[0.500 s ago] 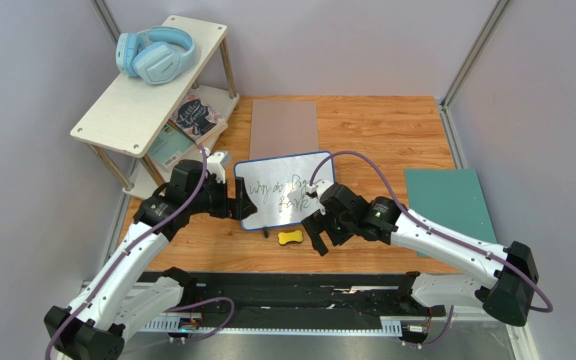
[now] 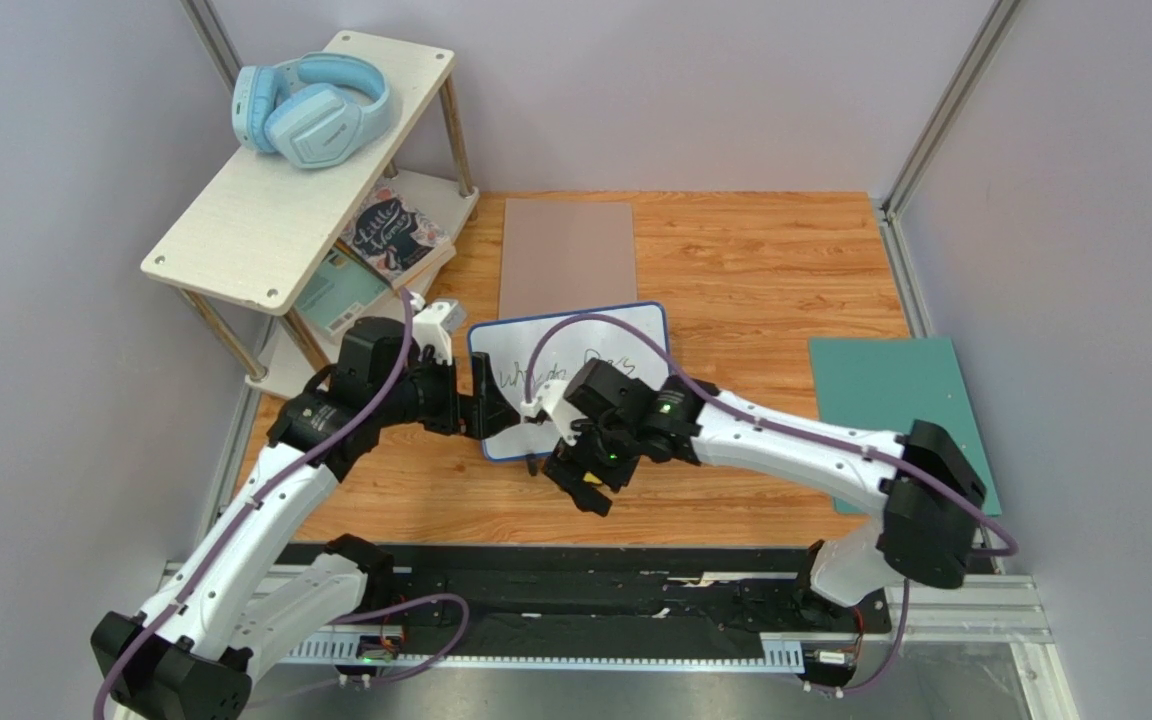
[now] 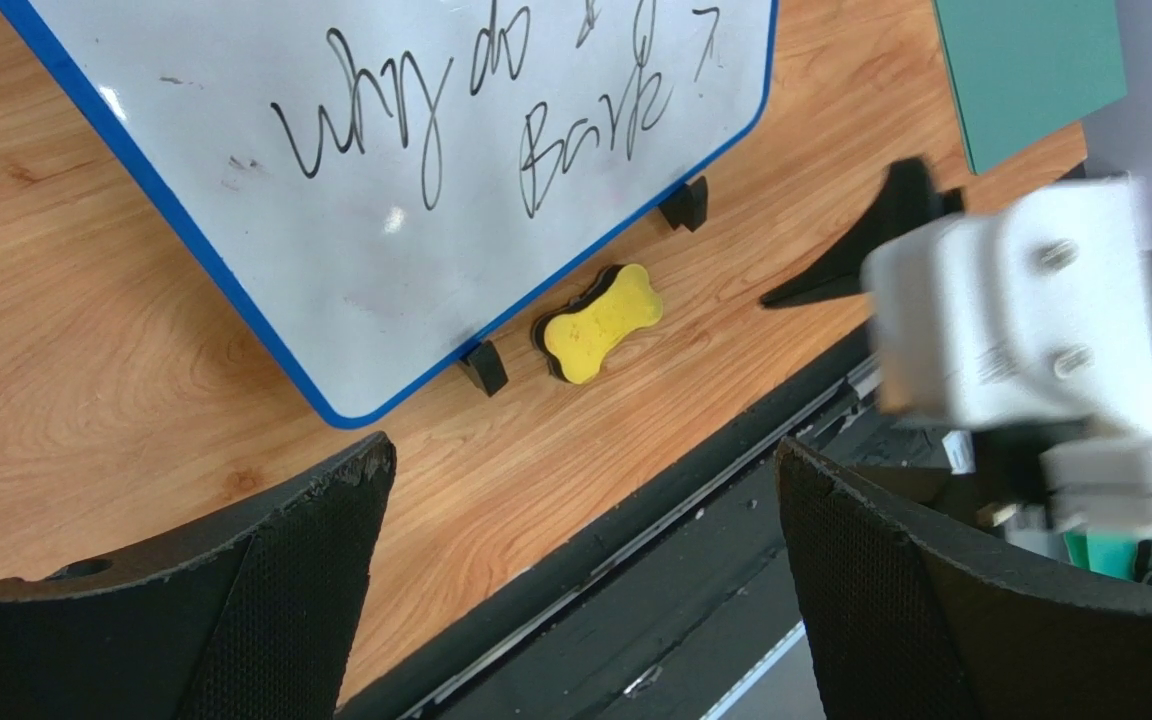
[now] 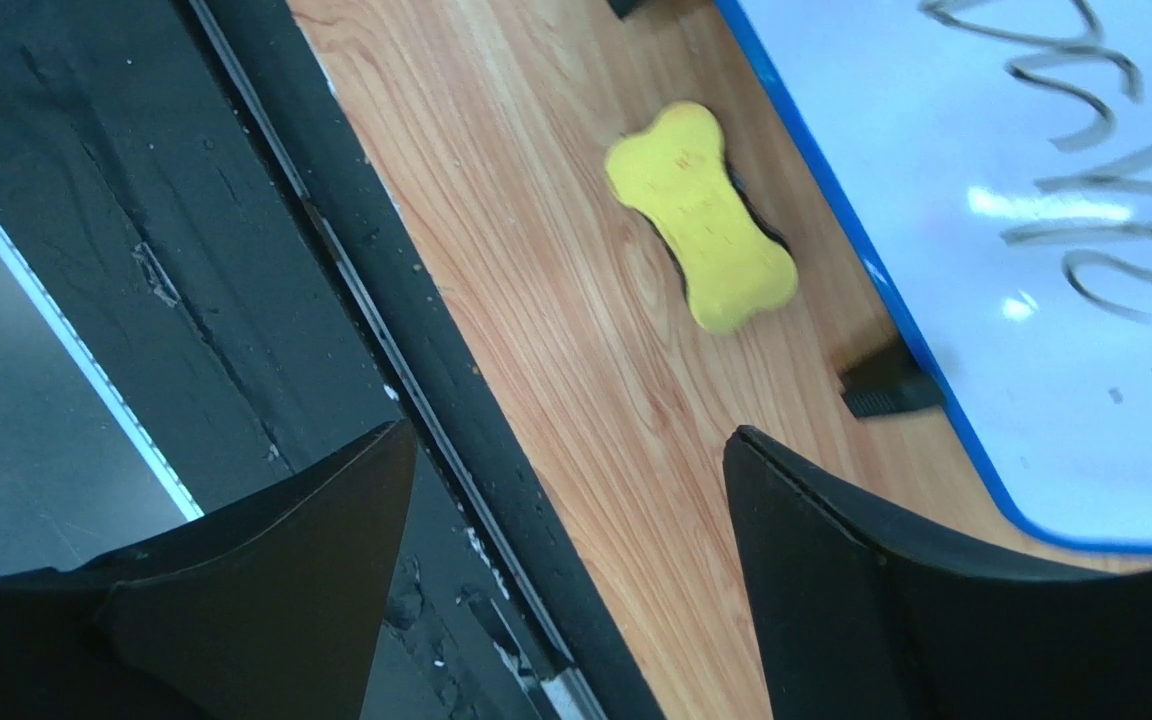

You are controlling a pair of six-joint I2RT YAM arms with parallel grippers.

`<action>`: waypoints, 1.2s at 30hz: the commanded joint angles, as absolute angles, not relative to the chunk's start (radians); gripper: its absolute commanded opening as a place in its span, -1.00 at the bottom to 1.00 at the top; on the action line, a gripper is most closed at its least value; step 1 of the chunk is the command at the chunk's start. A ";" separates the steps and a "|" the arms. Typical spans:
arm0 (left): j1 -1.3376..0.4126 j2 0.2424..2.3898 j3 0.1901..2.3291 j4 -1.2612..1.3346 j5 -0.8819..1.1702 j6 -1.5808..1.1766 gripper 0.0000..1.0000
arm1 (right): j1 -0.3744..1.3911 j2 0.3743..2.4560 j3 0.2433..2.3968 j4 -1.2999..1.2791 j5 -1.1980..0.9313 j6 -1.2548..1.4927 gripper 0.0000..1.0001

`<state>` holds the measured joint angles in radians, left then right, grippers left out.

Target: Erase the whiteboard

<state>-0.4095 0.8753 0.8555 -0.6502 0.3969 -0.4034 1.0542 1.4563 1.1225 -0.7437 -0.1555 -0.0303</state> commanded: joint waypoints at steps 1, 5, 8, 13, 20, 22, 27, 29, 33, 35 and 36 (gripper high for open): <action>-0.393 0.876 0.870 -0.660 0.416 -0.374 0.99 | 1.100 1.590 1.222 -0.739 -0.180 -0.146 0.58; -0.370 0.870 0.877 -0.683 0.434 -0.368 0.99 | 1.123 1.724 1.314 -0.793 -0.120 -0.216 0.61; -0.350 0.864 0.887 -0.699 0.451 -0.365 0.99 | 1.123 1.791 1.353 -0.827 -0.100 -0.258 0.61; -0.281 0.847 0.934 -0.752 0.451 -0.368 0.99 | 1.121 1.828 1.361 -0.799 -0.058 -0.305 0.59; -0.196 0.923 1.044 -0.958 0.344 -0.399 0.99 | 1.121 1.876 1.324 -0.746 -0.011 -0.333 0.33; -0.183 0.955 1.068 -1.030 0.248 -0.434 0.99 | 1.118 1.885 1.328 -0.733 -0.003 -0.330 0.14; -0.112 0.908 1.013 -1.037 0.299 -0.446 0.99 | 1.111 1.908 1.341 -0.721 0.038 -0.331 0.21; -0.095 0.885 0.996 -1.034 0.328 -0.443 0.99 | 1.109 1.911 1.338 -0.716 0.051 -0.331 0.23; -0.089 0.870 0.991 -1.051 0.330 -0.413 0.99 | 1.104 1.891 1.324 -0.701 0.080 -0.322 0.44; -0.086 0.870 0.988 -1.060 0.325 -0.403 0.99 | 1.104 1.868 1.313 -0.690 0.087 -0.321 0.48; -0.084 0.873 0.986 -1.061 0.324 -0.394 0.99 | 1.103 1.862 1.301 -0.680 0.092 -0.321 0.53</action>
